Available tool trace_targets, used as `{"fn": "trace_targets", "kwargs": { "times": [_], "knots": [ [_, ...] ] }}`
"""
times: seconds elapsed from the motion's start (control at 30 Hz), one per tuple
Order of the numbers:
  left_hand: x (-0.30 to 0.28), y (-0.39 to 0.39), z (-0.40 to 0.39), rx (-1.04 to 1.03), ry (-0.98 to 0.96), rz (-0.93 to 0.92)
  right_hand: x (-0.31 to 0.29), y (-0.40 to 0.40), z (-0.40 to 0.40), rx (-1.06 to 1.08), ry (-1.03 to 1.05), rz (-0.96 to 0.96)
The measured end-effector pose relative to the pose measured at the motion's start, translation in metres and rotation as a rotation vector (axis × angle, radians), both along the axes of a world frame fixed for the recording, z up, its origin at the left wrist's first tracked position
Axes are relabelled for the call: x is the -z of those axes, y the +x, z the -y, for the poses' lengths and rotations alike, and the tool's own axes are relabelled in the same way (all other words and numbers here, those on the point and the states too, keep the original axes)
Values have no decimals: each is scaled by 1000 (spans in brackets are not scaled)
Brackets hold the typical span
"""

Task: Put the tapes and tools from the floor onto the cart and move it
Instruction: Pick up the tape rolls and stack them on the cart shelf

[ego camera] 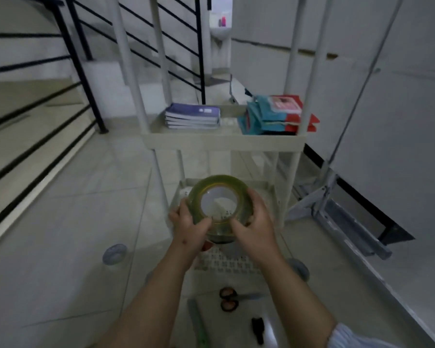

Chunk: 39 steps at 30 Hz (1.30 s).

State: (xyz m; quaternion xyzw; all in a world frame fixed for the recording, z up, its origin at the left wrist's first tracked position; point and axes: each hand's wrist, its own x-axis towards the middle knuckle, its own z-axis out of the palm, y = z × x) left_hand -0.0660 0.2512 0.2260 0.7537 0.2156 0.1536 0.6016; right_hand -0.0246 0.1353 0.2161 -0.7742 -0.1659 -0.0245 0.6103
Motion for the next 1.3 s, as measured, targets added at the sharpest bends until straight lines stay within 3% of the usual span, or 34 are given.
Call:
{"fn": "trace_targets", "kwargs": {
  "times": [0.23,0.43,0.77,0.97,1.13,1.3],
  "knots": [
    [26,66,-42,-56,148,-13,12,64,-43,-94,83,-64],
    [36,109,-63,-9,247,-146,50,111,-63,-68,-15,-184],
    [49,146,-92,-32,377,-321,76,140,-88,-243,-38,-129],
    [60,143,-92,-19,419,-454,92,147,-96,-215,-267,-92],
    [62,134,-83,137,592,-494,85,149,-89,-175,-203,-55],
    [72,132,-89,292,938,-433,86,149,-93,-69,-241,-70]
  ]
}}
